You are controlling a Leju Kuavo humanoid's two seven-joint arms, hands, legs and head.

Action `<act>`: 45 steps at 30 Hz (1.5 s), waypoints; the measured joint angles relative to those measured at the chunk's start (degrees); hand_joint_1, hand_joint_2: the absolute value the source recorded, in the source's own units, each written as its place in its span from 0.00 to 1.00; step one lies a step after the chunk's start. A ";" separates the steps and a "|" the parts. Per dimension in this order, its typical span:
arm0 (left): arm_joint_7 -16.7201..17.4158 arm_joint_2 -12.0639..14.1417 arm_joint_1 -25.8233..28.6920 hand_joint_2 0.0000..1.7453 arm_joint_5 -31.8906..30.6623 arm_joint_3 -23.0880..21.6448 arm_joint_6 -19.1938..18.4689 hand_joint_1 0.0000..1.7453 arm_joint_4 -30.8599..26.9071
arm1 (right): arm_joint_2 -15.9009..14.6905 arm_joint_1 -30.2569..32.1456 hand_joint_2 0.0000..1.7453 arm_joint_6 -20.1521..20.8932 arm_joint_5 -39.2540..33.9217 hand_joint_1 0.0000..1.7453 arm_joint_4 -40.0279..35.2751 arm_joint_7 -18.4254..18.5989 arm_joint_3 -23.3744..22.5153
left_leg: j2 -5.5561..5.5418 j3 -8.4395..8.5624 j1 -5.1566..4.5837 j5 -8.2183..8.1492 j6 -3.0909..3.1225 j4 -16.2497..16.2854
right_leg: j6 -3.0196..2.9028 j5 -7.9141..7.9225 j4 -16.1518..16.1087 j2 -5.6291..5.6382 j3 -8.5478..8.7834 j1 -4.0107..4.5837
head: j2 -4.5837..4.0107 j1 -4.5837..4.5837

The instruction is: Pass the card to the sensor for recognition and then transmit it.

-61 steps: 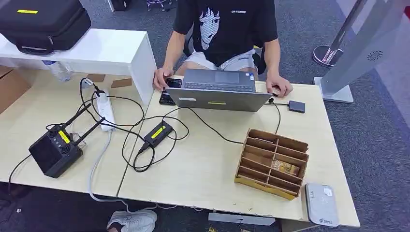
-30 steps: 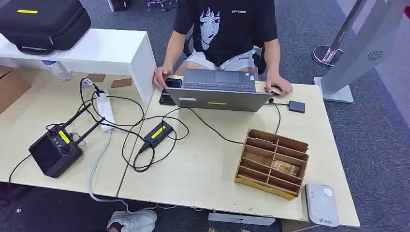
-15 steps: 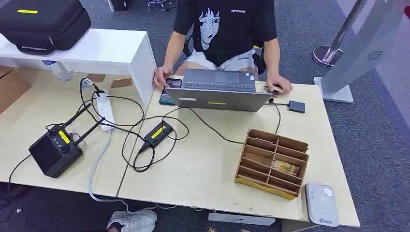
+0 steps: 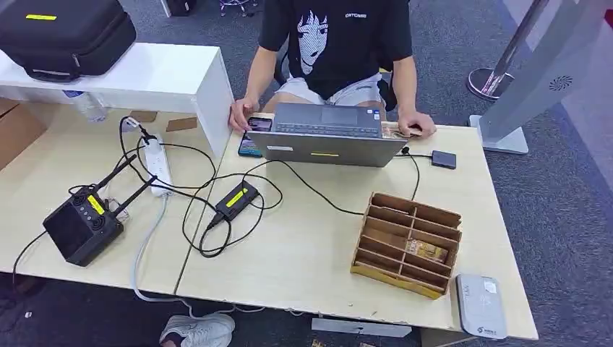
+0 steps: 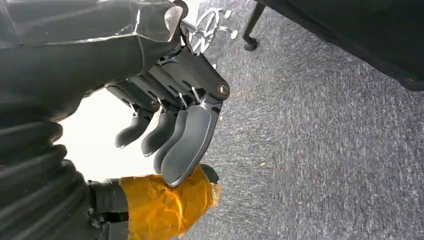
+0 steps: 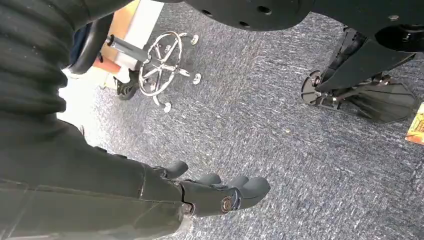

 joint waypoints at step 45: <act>1.42 0.15 -0.01 1.00 1.79 0.02 -2.32 0.00 0.09 | 0.00 0.04 1.00 0.24 1.16 0.00 0.00 -0.09 0.00 | 0.00 0.00 0.00 0.00 0.00 0.00 | 0.00 0.00 0.00 0.00 0.01 0.00 | 0.00 0.00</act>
